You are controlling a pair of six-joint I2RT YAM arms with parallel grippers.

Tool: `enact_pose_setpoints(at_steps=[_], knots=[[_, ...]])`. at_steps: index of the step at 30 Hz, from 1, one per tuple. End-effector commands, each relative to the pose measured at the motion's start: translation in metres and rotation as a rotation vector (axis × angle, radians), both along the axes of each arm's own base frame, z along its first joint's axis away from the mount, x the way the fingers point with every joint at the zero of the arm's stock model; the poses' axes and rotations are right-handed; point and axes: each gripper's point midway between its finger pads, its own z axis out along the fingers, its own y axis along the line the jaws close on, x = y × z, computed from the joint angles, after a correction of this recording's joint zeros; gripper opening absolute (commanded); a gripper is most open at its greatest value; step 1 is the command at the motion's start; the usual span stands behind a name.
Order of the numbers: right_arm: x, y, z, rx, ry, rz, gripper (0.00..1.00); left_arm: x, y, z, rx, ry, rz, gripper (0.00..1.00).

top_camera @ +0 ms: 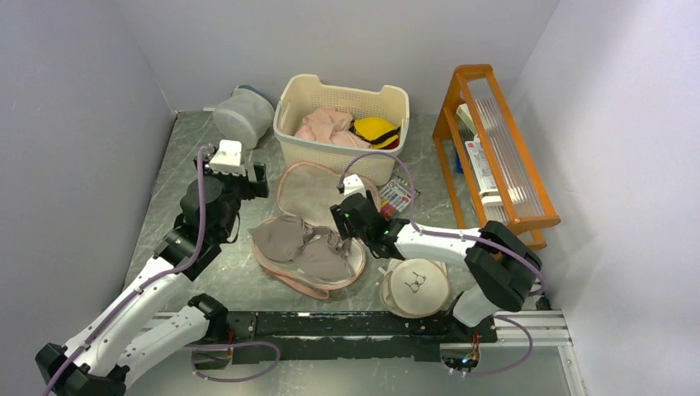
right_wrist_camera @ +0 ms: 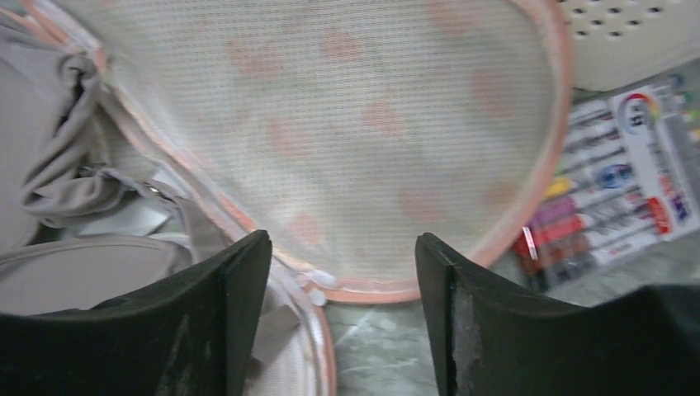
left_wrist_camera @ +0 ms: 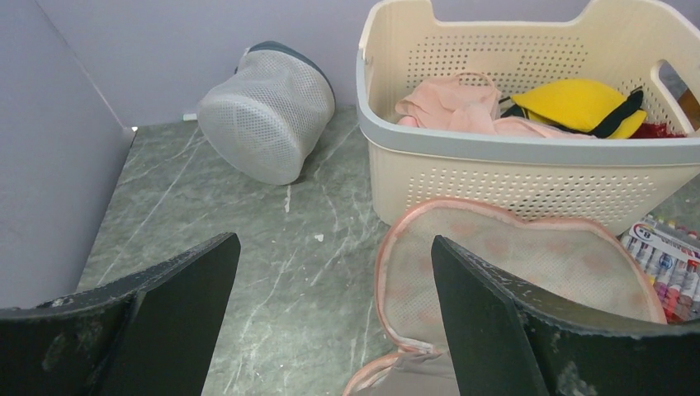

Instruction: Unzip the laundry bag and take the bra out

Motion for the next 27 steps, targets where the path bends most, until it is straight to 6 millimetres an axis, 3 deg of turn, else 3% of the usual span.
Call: enact_pose_setpoints(at_steps=[1, 7, 12, 14, 17, 21, 24, 27], knots=[[-0.005, 0.019, -0.015, 0.111, 0.063, 0.012, 0.58, 0.001, -0.003, 0.012, -0.021, -0.013, -0.02, 0.98], [-0.021, 0.011, -0.046, 0.117, 0.149, -0.015, 0.42, 0.002, -0.006, 0.01, -0.018, -0.008, -0.035, 0.98], [-0.053, 0.012, -0.063, 0.143, 0.244, 0.026, 0.38, 0.002, -0.01, 0.009, -0.016, 0.0, -0.049, 0.98], [-0.067, 0.016, -0.061, 0.162, 0.266, 0.038, 0.38, 0.003, -0.01, 0.009, -0.017, 0.0, -0.051, 0.98], [-0.087, 0.026, -0.046, 0.191, 0.259, 0.091, 0.38, 0.003, -0.011, 0.009, -0.017, 0.002, -0.052, 0.98], [-0.075, 0.014, -0.01, 0.167, 0.162, 0.047, 0.43, 0.003, -0.011, 0.008, -0.014, 0.006, -0.052, 0.98], [-0.067, 0.011, 0.02, 0.15, 0.094, 0.052, 0.54, 0.002, -0.01, 0.008, -0.016, 0.004, -0.05, 0.98], [-0.073, 0.022, 0.034, 0.148, 0.071, 0.107, 0.67, 0.001, -0.006, 0.013, -0.021, -0.008, -0.035, 0.97]])
